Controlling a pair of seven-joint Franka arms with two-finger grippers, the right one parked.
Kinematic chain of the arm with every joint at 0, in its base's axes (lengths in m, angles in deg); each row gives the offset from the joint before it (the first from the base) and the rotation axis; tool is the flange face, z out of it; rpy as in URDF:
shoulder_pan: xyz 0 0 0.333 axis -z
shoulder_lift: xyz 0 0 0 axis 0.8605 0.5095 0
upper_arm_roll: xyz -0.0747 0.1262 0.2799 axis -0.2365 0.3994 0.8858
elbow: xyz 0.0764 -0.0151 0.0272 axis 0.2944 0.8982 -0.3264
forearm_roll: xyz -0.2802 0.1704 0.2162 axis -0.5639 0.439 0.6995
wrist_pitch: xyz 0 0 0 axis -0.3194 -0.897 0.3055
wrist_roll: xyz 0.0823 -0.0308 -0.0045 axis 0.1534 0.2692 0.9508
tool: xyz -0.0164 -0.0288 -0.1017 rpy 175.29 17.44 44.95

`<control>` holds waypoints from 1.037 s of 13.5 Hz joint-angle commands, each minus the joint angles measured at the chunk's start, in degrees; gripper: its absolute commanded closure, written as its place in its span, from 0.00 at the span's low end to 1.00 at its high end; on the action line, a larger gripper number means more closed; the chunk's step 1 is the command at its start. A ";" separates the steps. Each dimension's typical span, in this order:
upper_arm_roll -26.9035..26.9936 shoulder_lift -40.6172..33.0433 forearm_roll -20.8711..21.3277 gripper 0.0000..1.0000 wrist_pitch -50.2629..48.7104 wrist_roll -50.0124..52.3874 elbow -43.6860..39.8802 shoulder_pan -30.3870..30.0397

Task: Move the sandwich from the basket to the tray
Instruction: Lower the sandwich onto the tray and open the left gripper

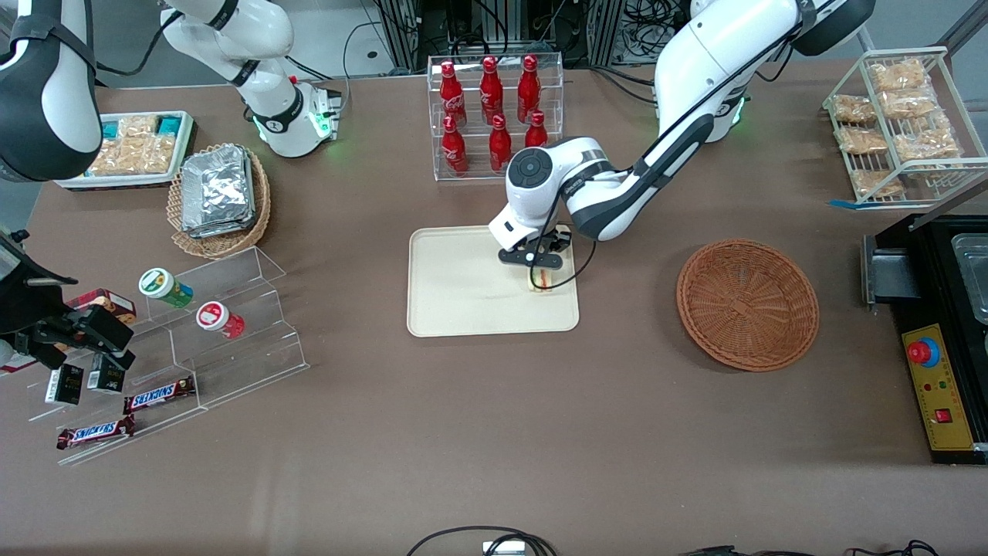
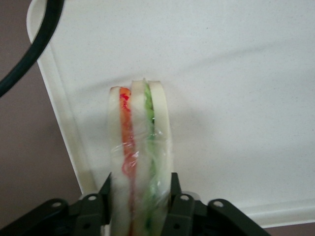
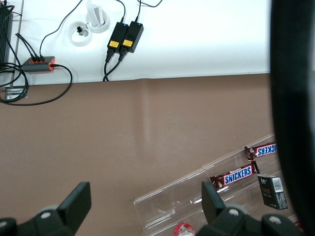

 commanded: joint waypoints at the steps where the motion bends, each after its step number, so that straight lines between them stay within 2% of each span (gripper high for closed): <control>1: 0.32 -0.02 1.15 0.01 -1.11 1.19 -1.39 0.72; 4: 0.32 -0.20 0.89 0.01 -1.72 1.37 -3.23 0.63; 8: 0.40 -0.20 0.10 0.01 -9.18 3.64 -11.13 0.02; 11: 0.40 -1.24 0.18 0.01 -12.35 8.39 -14.22 -3.84; 14: 0.49 -1.96 0.62 0.01 -20.25 9.63 -17.38 -8.57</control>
